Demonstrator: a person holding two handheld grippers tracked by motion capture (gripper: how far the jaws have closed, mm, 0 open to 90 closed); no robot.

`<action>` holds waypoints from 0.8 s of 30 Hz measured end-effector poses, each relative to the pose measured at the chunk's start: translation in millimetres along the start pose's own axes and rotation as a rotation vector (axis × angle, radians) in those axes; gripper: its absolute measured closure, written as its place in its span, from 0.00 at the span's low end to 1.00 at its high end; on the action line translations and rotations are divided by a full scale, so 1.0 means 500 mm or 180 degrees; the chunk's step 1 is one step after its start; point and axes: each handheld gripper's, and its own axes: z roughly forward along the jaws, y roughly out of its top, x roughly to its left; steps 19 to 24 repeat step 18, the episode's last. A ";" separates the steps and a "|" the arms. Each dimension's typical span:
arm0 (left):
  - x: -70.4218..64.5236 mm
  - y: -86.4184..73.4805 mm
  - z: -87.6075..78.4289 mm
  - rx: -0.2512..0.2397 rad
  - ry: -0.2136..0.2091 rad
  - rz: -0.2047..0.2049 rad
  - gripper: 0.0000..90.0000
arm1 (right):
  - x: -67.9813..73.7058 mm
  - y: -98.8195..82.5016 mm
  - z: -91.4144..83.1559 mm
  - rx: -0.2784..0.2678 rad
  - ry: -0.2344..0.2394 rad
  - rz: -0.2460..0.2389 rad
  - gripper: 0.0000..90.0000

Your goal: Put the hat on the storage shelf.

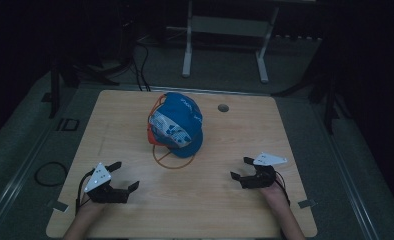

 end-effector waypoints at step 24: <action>0.000 -0.001 -0.001 0.0011 -0.0011 0.0009 0.04 | -0.018 -0.008 -0.017 -0.0017 -0.0162 0.0024 0.15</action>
